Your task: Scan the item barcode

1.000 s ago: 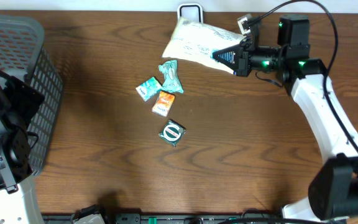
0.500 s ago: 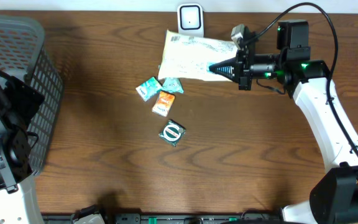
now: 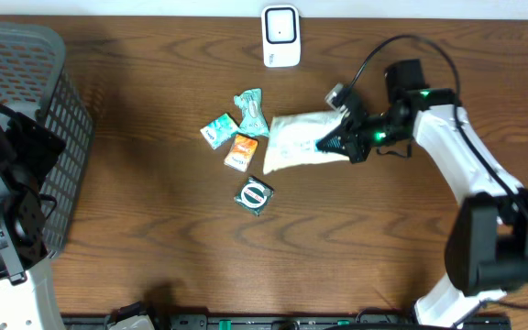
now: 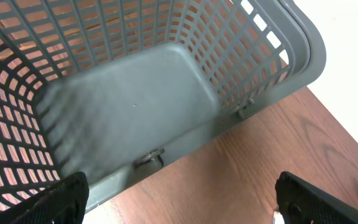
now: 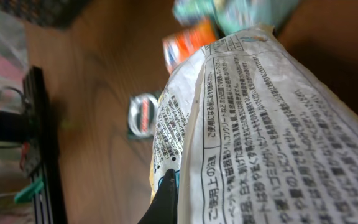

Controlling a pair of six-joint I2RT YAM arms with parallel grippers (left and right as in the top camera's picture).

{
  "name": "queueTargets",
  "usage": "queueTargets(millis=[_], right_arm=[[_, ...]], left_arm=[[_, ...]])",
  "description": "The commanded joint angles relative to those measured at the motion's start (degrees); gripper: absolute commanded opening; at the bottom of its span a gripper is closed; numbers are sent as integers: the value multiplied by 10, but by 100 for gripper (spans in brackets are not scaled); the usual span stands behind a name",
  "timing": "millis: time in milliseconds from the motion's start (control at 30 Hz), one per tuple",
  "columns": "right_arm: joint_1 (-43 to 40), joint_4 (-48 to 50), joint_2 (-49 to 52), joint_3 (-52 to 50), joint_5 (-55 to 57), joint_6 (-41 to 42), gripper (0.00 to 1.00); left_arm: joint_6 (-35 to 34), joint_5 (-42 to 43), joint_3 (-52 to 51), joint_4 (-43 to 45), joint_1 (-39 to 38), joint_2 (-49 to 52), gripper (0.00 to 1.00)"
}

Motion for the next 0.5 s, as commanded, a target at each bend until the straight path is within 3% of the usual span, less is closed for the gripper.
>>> queueTargets(millis=[0,33,133,167,200,400,467], right_arm=[[-2,10,31,0,2,-49,1],[-3,16,37,0,12,-47,1],[-9,31,49,0,54,27,42],[-14,39,49,0,70,85,92],[-16,45,49,1,72,115,99],[-18,108,50,1,78,229,99],[-17,140,54,0,140,298,99]], left_arm=[[-5,-3,1,-2,2,0,95],[-5,-3,1,-2,2,0,95],[-5,-3,1,-2,2,0,95],[-5,-3,1,-2,2,0,95],[-5,-3,1,-2,2,0,95],[-5,-3,1,-2,2,0,95],[-5,-3,1,-2,2,0,95]])
